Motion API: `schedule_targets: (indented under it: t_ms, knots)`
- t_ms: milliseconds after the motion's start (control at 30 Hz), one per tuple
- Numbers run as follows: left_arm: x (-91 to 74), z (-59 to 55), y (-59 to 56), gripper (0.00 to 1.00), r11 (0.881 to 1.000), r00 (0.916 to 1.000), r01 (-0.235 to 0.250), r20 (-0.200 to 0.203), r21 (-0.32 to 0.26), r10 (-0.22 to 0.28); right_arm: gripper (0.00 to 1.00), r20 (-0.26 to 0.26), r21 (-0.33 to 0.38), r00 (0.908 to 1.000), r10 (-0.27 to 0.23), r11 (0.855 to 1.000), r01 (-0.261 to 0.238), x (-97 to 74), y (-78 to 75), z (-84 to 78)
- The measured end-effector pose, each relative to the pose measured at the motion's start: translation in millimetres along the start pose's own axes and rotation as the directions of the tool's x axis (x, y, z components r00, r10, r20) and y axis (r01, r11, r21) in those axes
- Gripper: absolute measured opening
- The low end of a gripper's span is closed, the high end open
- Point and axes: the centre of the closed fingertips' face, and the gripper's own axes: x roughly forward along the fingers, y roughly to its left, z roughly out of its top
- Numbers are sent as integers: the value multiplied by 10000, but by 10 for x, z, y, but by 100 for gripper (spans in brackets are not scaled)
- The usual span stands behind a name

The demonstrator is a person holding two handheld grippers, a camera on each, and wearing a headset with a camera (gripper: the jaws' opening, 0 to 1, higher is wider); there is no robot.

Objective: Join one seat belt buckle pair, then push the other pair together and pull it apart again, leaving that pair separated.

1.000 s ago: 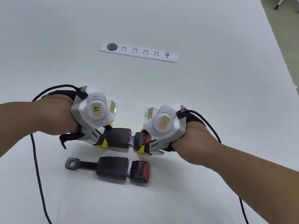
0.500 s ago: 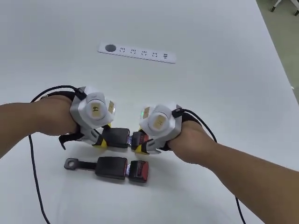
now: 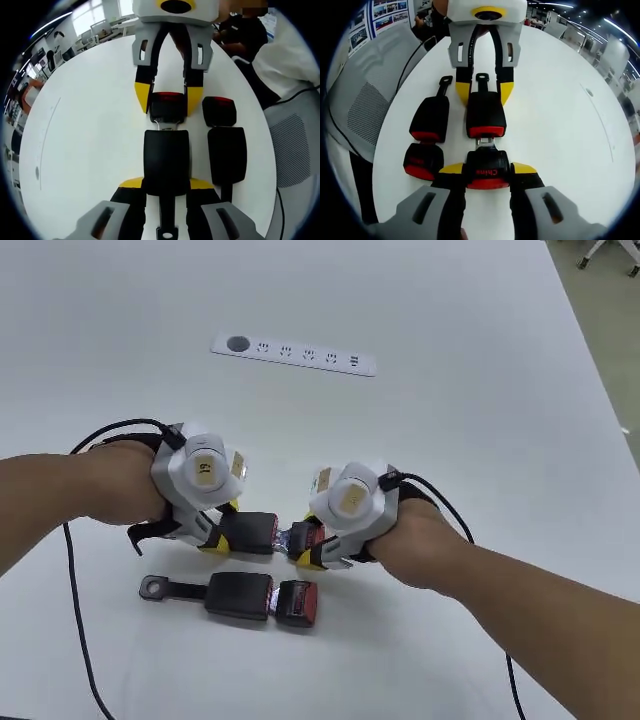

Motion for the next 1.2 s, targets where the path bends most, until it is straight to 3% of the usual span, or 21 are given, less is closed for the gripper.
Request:
schedule_targets:
  t_ms: [333,800,967,1200]
  knots:
    - [0,1,3,31,10000,9999,33,-128,53,-32,32,156,43,9999,-56,10000,55,-67,26,-90]
    - [8,2,-2,32,10000,9996,-3,-274,-30,2,33,-558,475,9972,-492,9975,519,-512,12,-816]
    - [18,-17,27,32,10000,9994,-45,-334,-79,42,33,-903,377,9955,-273,9988,308,-678,36,-1067]
    - [24,-16,38,32,10000,9991,-63,-427,-25,62,34,-1240,814,9922,-87,9965,189,-788,24,-1314]
